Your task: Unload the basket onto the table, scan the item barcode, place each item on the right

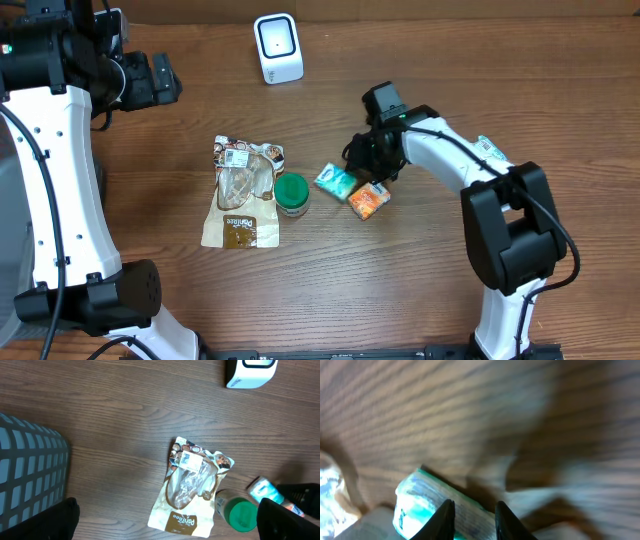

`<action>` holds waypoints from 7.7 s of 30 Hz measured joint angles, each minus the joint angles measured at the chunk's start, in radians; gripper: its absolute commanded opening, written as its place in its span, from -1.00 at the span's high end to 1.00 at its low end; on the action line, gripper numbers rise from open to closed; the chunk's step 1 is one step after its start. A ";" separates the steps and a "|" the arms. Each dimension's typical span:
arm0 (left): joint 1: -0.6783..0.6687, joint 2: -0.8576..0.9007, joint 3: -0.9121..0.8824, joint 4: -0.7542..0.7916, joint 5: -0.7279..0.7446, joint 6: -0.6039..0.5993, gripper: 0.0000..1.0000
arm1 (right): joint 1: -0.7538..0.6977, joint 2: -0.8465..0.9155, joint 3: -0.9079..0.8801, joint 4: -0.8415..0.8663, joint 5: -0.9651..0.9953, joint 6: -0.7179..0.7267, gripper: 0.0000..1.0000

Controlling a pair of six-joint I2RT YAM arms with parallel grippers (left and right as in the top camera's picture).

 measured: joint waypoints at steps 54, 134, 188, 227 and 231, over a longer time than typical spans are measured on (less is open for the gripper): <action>0.000 0.000 0.000 0.000 0.000 0.000 -0.99 | 0.085 -0.117 -0.026 -0.514 0.213 -0.254 0.92; 0.000 0.000 0.000 0.000 0.000 0.000 -0.99 | 0.027 -0.103 -0.101 0.210 0.242 0.062 0.87; 0.000 0.000 0.000 0.000 0.000 0.000 -0.99 | -0.244 0.032 0.127 -0.308 -0.179 -0.476 0.42; 0.000 0.000 0.000 0.000 0.000 0.000 -0.99 | -0.224 0.017 -0.052 -0.199 -0.225 -0.492 0.92; 0.000 0.000 0.000 0.000 0.000 0.000 -0.99 | -0.225 0.006 -0.052 -0.205 -0.278 -0.492 0.92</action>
